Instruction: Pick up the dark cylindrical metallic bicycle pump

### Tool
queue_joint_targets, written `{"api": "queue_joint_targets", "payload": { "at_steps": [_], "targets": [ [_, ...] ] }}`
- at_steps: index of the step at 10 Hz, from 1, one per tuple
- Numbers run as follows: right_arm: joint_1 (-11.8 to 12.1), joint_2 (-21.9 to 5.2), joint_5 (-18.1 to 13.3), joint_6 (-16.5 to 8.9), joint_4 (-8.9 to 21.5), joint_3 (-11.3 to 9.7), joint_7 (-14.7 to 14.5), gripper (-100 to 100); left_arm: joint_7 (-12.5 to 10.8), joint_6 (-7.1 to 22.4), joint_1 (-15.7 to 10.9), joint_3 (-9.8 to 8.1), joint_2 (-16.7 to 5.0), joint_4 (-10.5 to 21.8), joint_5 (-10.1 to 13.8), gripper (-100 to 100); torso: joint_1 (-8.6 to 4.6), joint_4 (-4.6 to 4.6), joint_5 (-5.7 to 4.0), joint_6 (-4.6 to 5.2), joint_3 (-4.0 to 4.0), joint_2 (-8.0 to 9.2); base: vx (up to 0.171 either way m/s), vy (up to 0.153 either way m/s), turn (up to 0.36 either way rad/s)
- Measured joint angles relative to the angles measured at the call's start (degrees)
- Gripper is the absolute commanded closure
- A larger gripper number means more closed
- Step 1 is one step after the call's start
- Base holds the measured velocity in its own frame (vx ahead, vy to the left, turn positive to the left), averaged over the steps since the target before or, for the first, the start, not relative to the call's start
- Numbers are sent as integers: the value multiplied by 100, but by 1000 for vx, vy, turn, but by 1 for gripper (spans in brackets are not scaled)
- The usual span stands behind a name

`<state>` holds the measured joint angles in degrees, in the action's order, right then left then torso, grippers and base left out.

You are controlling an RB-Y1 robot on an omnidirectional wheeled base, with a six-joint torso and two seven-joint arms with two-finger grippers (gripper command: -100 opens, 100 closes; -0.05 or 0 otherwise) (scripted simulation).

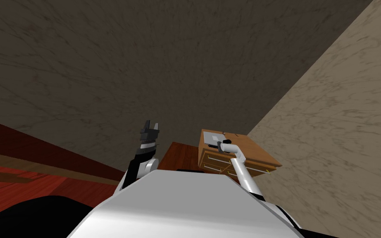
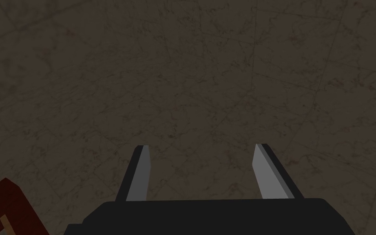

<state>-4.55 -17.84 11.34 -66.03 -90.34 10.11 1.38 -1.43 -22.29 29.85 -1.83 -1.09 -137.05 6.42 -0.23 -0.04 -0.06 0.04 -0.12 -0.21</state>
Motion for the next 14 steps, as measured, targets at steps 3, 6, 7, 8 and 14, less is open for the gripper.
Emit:
{"api": "queue_joint_targets", "payload": {
  "at_steps": [3,6,7,8,14],
  "targets": [
    [-140,-63,50,-475,205,104,-8,-100,0,0,0,0,0,0,0,0,3,0,0,0,0,1,44,-46,14],
    [-254,-96,52,-692,395,143,-4,0,0,0,0,0,0,0,0,0,16,3,3,0,8,14,10,-14,5],
    [-254,-95,51,-690,394,143,-4,-100,0,0,0,0,1,0,0,0,20,3,4,0,10,18,16,-7,10],
    [-265,-76,31,-611,494,128,-3,-100,0,0,0,0,0,0,0,0,20,3,4,0,8,15,26,-15,9],
    [-256,-26,-9,-289,785,95,-20,100,0,0,-1,1,1,0,0,0,18,3,2,-4,6,12,11,-7,2]
  ]
}}
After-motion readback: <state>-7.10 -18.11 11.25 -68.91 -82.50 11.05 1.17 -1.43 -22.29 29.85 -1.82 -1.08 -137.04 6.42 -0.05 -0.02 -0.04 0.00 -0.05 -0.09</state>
